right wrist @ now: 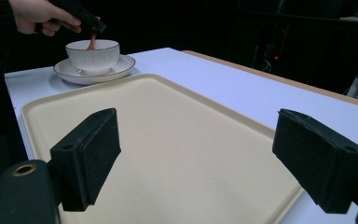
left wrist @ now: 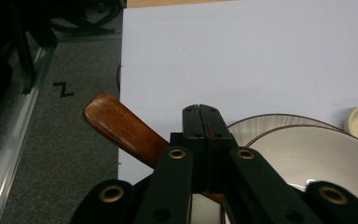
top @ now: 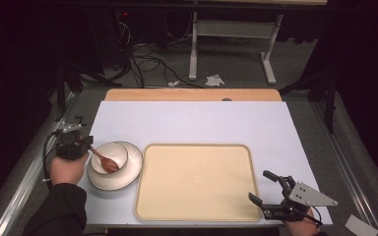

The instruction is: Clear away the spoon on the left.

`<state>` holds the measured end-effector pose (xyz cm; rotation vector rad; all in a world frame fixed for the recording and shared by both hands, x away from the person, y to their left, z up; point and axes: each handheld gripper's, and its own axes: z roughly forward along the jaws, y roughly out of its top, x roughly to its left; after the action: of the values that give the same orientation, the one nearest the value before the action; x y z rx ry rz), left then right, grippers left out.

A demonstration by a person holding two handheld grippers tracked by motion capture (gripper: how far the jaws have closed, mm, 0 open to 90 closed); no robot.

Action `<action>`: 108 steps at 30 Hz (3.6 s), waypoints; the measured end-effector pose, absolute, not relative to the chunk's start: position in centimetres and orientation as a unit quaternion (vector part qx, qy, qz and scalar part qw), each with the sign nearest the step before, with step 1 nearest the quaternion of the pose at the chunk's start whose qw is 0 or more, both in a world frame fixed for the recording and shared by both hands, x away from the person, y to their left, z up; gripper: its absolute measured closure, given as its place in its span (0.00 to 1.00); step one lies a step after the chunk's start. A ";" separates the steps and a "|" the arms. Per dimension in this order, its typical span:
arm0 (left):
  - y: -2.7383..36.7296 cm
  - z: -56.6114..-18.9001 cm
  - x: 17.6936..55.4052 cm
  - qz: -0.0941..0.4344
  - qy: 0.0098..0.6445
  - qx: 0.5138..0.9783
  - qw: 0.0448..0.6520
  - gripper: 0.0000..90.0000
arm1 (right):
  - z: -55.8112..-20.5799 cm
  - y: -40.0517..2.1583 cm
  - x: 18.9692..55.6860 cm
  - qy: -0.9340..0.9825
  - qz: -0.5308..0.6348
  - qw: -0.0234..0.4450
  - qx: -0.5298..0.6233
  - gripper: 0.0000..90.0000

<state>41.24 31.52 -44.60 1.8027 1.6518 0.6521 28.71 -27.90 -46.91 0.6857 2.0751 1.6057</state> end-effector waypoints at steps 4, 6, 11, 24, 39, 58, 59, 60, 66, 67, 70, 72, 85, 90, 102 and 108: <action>32.3 -44.7 40.4 0.251 0.623 0.675 0.306 1.00 | -46.9 -27.9 28.7 0.748 0.577 0.214 0.249 0.18; 32.6 -44.8 40.0 0.253 0.622 0.673 0.310 1.00 | -46.9 -27.8 28.7 0.748 0.577 0.214 0.248 0.18; 33.2 -44.7 39.2 0.263 0.618 0.674 0.309 1.00 | -46.9 -27.7 28.7 0.749 0.576 0.215 0.246 0.18; 34.4 -44.6 37.2 0.273 0.613 0.672 0.313 1.00 | -46.9 -27.7 28.7 0.749 0.578 0.214 0.245 0.18; 35.1 -45.2 33.8 0.276 0.608 0.670 0.325 1.00 | -46.8 -27.7 28.6 0.749 0.578 0.215 0.244 0.18; 34.1 -45.3 30.1 0.282 0.593 0.671 0.345 1.00 | -46.7 -27.6 28.6 0.747 0.580 0.216 0.243 0.18; 34.0 -45.2 29.9 0.283 0.591 0.671 0.346 1.00 | -46.7 -27.6 28.6 0.748 0.578 0.217 0.244 0.18; 33.9 -45.2 29.8 0.284 0.590 0.671 0.348 1.00 | -46.7 -27.6 28.6 0.748 0.578 0.217 0.244 0.18; 34.1 -44.4 29.2 0.301 0.582 0.667 0.355 1.00 | -46.7 -27.6 28.6 0.747 0.579 0.217 0.243 0.18; 34.6 -44.2 29.3 0.302 0.585 0.662 0.357 1.00 | -46.7 -27.6 28.6 0.747 0.579 0.217 0.243 0.18; 35.6 -43.8 29.3 0.304 0.593 0.653 0.360 1.00 | -46.7 -27.6 28.6 0.747 0.579 0.217 0.243 0.18; 36.8 -43.7 29.4 0.301 0.603 0.645 0.359 1.00 | -46.7 -27.6 28.6 0.747 0.580 0.217 0.241 0.18; 37.8 -45.0 27.9 0.261 0.598 0.653 0.384 0.57 | -46.8 -27.5 28.6 0.749 0.577 0.215 0.243 0.18; 37.1 -44.9 27.2 0.259 0.584 0.656 0.402 0.54 | -46.8 -27.5 28.6 0.750 0.576 0.215 0.245 0.18; 37.0 -45.2 27.2 0.249 0.582 0.630 0.450 0.67 | -46.8 -27.6 28.5 0.750 0.575 0.213 0.249 0.18; 37.2 -46.4 27.5 0.214 0.589 0.632 0.456 0.77 | -46.8 -27.5 28.6 0.750 0.577 0.215 0.242 0.18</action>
<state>27.48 37.17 -46.44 1.5598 1.4524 0.5278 28.62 -27.53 -46.85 0.6725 2.0802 1.5991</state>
